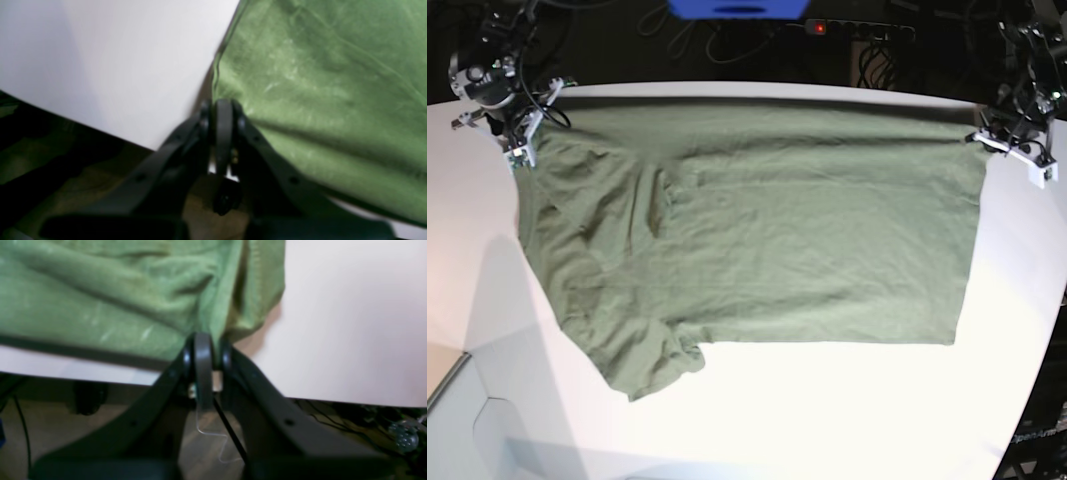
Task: Layout the t-shirt on the table in an organized manner, then fold the t-shirt properly
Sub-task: 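Release the shirt edge and open both grippers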
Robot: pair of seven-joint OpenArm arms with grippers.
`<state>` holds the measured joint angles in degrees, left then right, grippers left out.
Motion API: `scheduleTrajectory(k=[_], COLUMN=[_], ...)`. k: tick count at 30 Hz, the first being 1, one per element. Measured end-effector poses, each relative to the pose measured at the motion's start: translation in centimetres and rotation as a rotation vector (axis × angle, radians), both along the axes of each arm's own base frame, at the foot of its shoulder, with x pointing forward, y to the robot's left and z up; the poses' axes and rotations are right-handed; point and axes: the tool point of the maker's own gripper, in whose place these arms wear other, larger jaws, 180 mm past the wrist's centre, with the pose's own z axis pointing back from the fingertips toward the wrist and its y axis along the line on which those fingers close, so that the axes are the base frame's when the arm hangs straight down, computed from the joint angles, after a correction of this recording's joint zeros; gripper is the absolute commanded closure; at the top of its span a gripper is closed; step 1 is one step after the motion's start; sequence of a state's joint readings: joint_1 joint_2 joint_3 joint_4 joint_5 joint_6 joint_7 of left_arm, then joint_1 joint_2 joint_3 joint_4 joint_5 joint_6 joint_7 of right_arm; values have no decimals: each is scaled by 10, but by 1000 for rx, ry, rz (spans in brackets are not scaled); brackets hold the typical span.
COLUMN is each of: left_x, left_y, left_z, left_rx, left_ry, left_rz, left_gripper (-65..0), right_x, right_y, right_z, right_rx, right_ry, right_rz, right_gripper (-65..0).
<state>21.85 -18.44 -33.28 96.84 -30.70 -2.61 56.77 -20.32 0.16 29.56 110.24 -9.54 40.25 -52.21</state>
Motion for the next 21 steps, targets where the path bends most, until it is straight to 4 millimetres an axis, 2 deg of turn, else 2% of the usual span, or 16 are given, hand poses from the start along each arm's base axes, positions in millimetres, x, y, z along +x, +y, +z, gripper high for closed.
scheduleTrajectory(k=[2, 4, 6, 13, 17, 21], left_x=[0, 0, 0, -1, 0, 1], left_y=[0, 0, 1, 1, 1, 2], left_z=[0, 0, 0, 0, 1, 3], left_rx=[0, 1, 8, 6, 8, 8], left_ry=[0, 1, 2, 4, -1, -5], left_rz=[0, 1, 3, 3, 0, 1], left_gripper=[-37, -113, -201, -450, -467, -467], right_x=[-2, -2, -4, -5, -7, -17], right_y=[-6, -9, -10, -12, -14, -41], right_z=[0, 0, 0, 1, 1, 8], right_rx=[-40, -64, -70, -75, -74, -104], right_ry=[19, 30, 35, 38, 40, 28], right_rz=[-2, 0, -2, -7, -15, -120], right_gripper=[-119, -190, -233, -252, -252, -252])
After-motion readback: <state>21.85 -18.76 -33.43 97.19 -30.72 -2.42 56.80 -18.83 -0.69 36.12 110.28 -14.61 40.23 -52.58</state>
